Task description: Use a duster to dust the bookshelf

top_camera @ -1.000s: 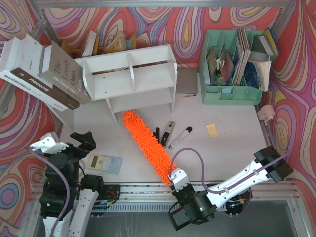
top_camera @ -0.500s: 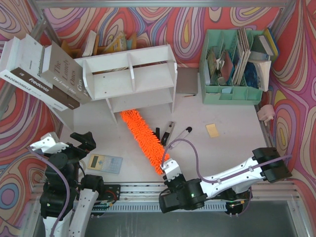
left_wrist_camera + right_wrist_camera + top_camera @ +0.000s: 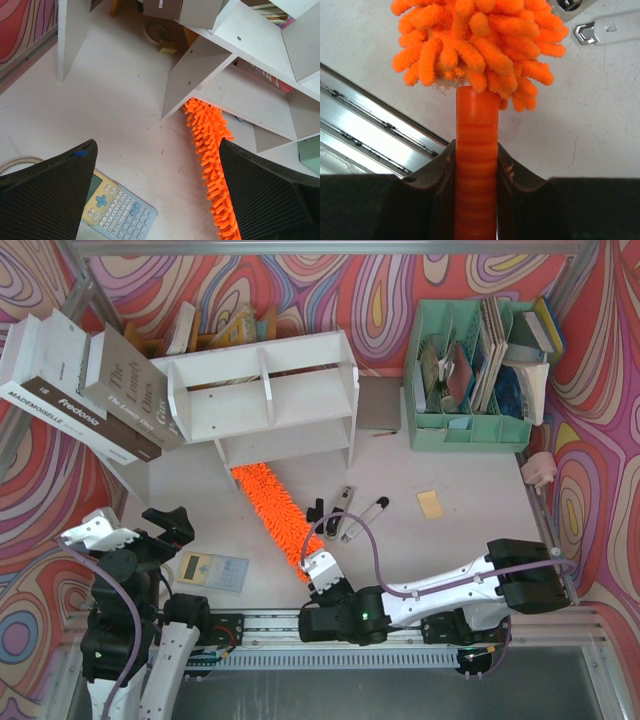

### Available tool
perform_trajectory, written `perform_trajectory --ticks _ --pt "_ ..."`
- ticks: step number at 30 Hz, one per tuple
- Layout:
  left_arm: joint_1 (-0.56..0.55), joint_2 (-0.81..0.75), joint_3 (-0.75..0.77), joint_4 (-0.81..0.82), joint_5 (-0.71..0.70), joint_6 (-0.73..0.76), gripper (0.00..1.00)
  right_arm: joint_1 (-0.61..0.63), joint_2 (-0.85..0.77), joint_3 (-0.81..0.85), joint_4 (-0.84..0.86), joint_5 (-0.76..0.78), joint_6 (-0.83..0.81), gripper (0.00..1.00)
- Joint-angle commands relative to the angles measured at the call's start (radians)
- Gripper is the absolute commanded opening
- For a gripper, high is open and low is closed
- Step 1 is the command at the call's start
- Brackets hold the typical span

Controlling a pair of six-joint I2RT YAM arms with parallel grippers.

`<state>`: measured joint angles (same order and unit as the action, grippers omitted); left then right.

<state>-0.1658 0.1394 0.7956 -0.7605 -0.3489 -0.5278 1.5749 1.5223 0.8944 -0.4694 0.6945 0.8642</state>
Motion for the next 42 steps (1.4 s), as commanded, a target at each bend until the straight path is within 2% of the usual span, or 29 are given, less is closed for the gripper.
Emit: perform_trajectory --ticks 1,6,8,12,18,24,26,28,35,37,39,41,42 --pt "-0.004 0.000 -0.007 0.006 0.000 -0.005 0.99 -0.011 -0.023 0.039 -0.056 0.073 0.101 0.00" --pt "-0.003 -0.001 -0.010 0.010 0.004 -0.004 0.98 -0.015 -0.161 -0.041 -0.327 0.150 0.469 0.00" --pt "-0.003 -0.001 -0.010 0.012 0.008 -0.005 0.98 -0.019 -0.200 -0.073 -0.373 0.150 0.549 0.00" --pt "-0.003 -0.004 -0.012 0.012 0.009 -0.005 0.99 -0.022 -0.192 -0.078 -0.294 0.135 0.465 0.00" --pt "-0.004 -0.006 -0.012 0.012 0.007 -0.004 0.99 -0.023 -0.065 0.033 -0.023 0.082 0.097 0.00" --pt "-0.003 -0.016 -0.012 0.010 0.001 -0.005 0.99 -0.023 -0.056 0.025 0.206 0.030 -0.115 0.00" --pt "-0.003 -0.016 -0.013 0.012 0.002 -0.004 0.99 -0.023 -0.059 0.024 0.196 0.040 -0.099 0.00" --pt "-0.003 -0.013 -0.014 0.013 0.005 -0.005 0.99 -0.023 -0.058 0.027 0.114 0.080 0.003 0.00" --pt "-0.006 -0.003 -0.015 0.016 0.008 -0.005 0.99 -0.023 -0.093 0.016 -0.348 0.186 0.592 0.00" --pt "-0.006 -0.001 -0.015 0.015 0.009 -0.005 0.98 -0.023 -0.088 0.015 -0.415 0.190 0.678 0.00" --pt "-0.006 -0.001 -0.015 0.015 0.007 -0.004 0.99 -0.023 -0.082 0.015 -0.370 0.190 0.627 0.00" --pt "-0.006 0.001 -0.015 0.015 0.005 -0.004 0.98 -0.023 -0.078 0.009 -0.219 0.172 0.433 0.00" --pt "-0.007 0.004 -0.014 0.015 0.005 -0.004 0.99 -0.023 -0.076 -0.001 -0.085 0.154 0.328 0.00"
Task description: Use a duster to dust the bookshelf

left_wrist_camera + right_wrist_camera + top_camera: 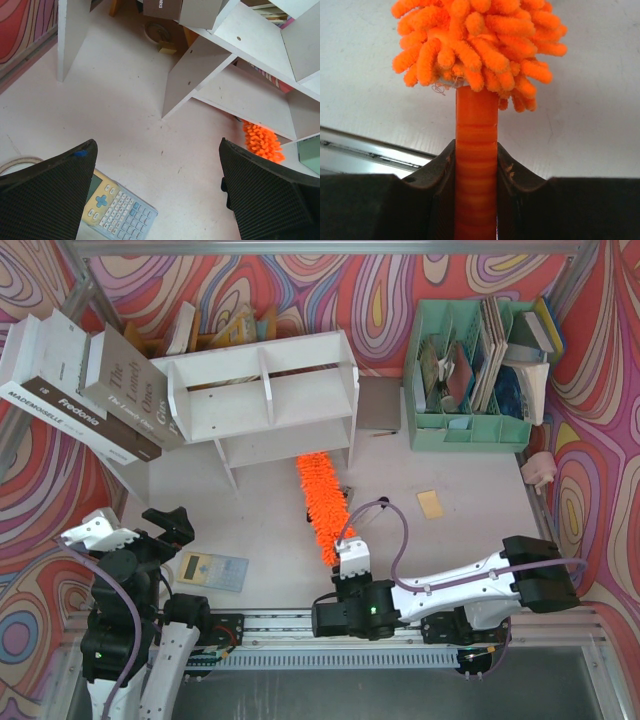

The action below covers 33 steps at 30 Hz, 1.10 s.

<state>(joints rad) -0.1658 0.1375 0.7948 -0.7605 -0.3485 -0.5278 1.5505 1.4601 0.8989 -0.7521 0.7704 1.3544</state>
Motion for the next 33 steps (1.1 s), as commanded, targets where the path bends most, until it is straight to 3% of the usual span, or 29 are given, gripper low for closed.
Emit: perform_trajectory --ticks 1,4,7,10,14,16,23,28,33 --pt "-0.006 0.006 -0.013 0.014 0.004 -0.005 0.99 0.002 -0.014 -0.015 0.290 0.057 -0.266 0.00" --pt "-0.006 0.009 -0.012 0.015 0.005 -0.005 0.99 0.002 -0.010 -0.034 0.428 0.015 -0.435 0.00" --pt "-0.006 0.012 -0.012 0.014 0.005 -0.005 0.98 0.002 -0.027 -0.062 0.434 0.025 -0.401 0.00" --pt "-0.006 0.016 -0.012 0.014 0.006 -0.005 0.98 0.001 -0.037 -0.054 0.192 0.092 -0.111 0.00" --pt "-0.006 0.017 -0.012 0.015 0.008 -0.005 0.99 0.002 -0.027 -0.050 -0.212 0.109 0.431 0.00" --pt "-0.006 0.016 -0.012 0.014 0.007 -0.005 0.98 0.002 -0.005 -0.051 -0.295 0.099 0.528 0.00" --pt "-0.006 0.016 -0.012 0.013 0.005 -0.004 0.98 0.002 0.024 -0.019 -0.237 0.114 0.422 0.00" --pt "-0.006 0.014 -0.012 0.015 0.006 -0.005 0.99 -0.008 -0.040 -0.082 -0.174 0.086 0.407 0.00" --pt "-0.006 0.014 -0.012 0.015 0.008 -0.005 0.99 -0.067 -0.117 -0.134 -0.045 0.022 0.261 0.00"
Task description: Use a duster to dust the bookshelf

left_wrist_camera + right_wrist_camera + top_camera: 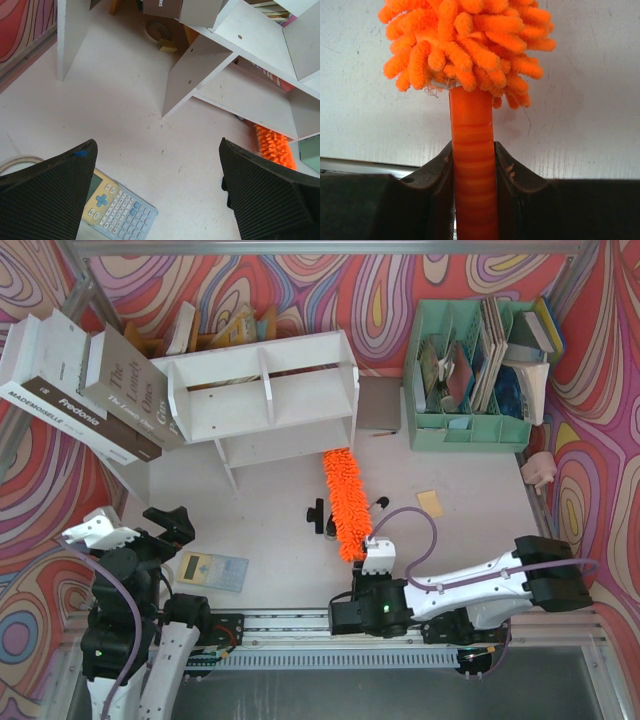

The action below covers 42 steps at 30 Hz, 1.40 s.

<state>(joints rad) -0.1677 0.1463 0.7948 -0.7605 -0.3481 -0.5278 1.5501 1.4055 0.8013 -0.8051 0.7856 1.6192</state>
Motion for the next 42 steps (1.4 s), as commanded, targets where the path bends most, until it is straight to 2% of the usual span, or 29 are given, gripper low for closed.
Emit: perform_trajectory --ticks 1,13,22,29,33,42 --pt "-0.005 0.006 -0.012 0.014 0.008 -0.005 0.99 -0.077 -0.076 -0.036 0.017 -0.002 -0.026 0.00" --pt "-0.004 0.007 -0.012 0.015 0.006 -0.005 0.98 -0.123 -0.054 0.044 -0.060 -0.069 -0.080 0.00" --pt "-0.004 0.011 -0.012 0.015 0.006 -0.004 0.99 -0.122 -0.112 0.149 -0.163 0.066 -0.140 0.00" --pt "-0.004 0.015 -0.011 0.014 0.003 -0.004 0.98 -0.126 -0.105 0.036 -0.047 -0.063 -0.143 0.00" --pt "-0.004 0.013 -0.011 0.015 0.004 -0.004 0.99 -0.127 -0.092 0.000 -0.036 -0.116 -0.126 0.00" --pt "-0.004 -0.004 -0.012 0.014 0.001 -0.005 0.99 -0.143 -0.149 0.115 -0.110 0.005 -0.217 0.00"
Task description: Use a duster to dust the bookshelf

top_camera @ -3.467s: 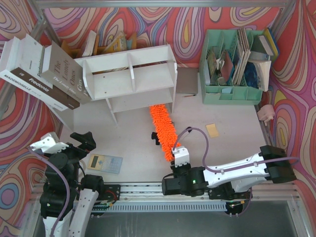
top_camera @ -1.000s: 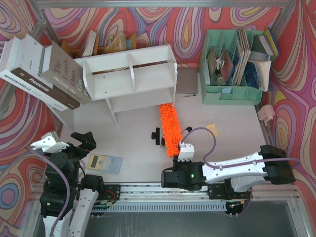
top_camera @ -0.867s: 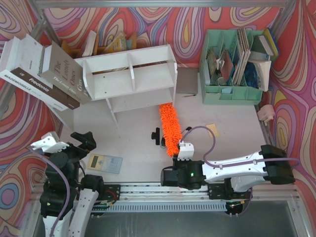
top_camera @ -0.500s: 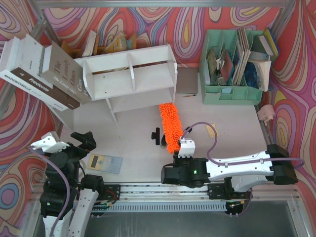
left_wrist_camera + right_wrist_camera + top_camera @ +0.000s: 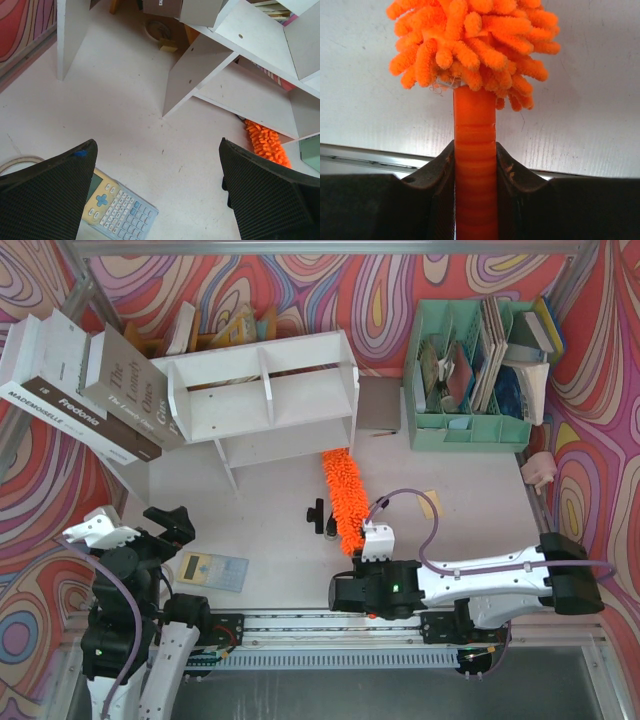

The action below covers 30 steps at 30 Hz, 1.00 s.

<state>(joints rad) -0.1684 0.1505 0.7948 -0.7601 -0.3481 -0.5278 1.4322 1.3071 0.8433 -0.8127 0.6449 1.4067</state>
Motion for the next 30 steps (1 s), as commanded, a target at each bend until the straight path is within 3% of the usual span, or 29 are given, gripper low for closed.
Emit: perform_trajectory --ticks 1,5,14,18,22,30 --pt "-0.003 -0.009 -0.012 0.013 0.000 -0.005 0.99 -0.025 -0.055 0.091 -0.116 0.160 -0.008 0.00" --pt "-0.003 -0.016 -0.012 0.012 -0.001 -0.005 0.99 -0.026 -0.063 0.122 -0.120 0.172 -0.027 0.00" --pt "-0.003 -0.021 -0.012 0.013 -0.003 -0.006 0.99 -0.035 -0.009 -0.039 0.032 0.013 0.015 0.00" --pt "-0.003 -0.019 -0.014 0.013 -0.002 -0.006 0.99 -0.036 -0.005 -0.005 0.011 0.043 0.005 0.00" --pt "-0.003 -0.020 -0.013 0.014 -0.002 -0.006 0.99 -0.036 -0.034 0.054 0.031 0.126 -0.086 0.00" --pt "-0.004 -0.023 -0.012 0.010 -0.009 -0.006 0.98 -0.036 -0.016 0.049 0.422 0.057 -0.461 0.00"
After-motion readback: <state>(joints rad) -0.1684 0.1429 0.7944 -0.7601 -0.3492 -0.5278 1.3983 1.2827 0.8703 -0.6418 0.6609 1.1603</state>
